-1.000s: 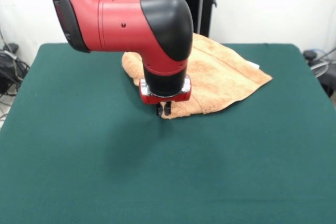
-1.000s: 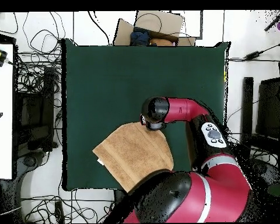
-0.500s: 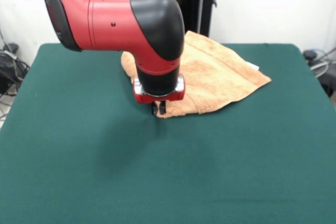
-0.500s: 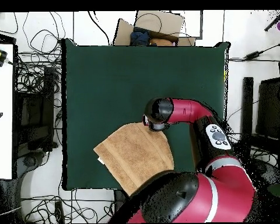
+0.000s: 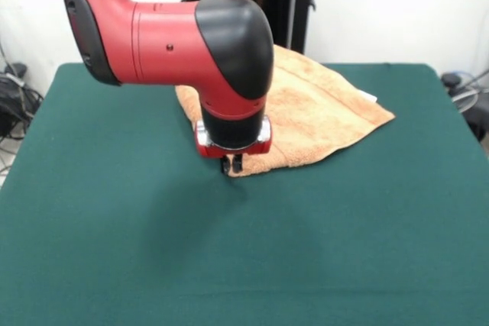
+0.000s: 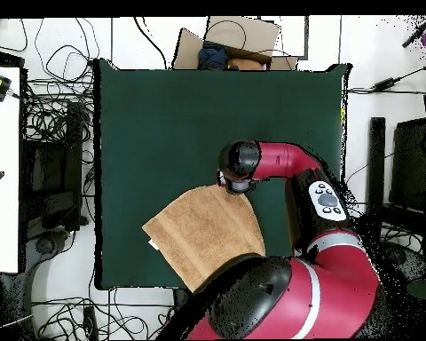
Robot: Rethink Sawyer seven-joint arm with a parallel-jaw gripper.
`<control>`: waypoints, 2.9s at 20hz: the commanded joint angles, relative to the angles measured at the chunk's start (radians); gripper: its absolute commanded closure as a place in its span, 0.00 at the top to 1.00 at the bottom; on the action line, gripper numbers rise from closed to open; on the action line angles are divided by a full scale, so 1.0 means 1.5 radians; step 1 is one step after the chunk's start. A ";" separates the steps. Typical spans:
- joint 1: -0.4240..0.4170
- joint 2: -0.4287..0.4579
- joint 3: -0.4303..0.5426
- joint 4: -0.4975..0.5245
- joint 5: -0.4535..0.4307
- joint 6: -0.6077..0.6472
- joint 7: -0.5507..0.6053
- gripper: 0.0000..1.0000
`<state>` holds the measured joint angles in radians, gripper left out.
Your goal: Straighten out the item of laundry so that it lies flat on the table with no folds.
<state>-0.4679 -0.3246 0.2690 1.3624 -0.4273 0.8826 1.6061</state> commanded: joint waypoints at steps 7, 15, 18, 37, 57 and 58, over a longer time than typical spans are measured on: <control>-0.002 0.021 0.073 -0.032 -0.095 -0.092 -0.144 0.00; 0.004 -0.009 0.065 -0.015 -0.081 -0.057 -0.110 0.00; 0.014 -0.023 0.061 0.003 -0.086 -0.053 -0.092 0.00; 0.028 -0.032 0.046 -0.015 -0.073 0.008 -0.070 0.00; 0.077 -0.043 0.061 -0.182 -0.062 0.236 -0.117 0.00; 0.076 -0.044 0.062 -0.181 -0.062 0.235 -0.117 0.00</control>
<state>-0.3790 -0.3772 0.3020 1.1885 -0.4955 1.1693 1.5937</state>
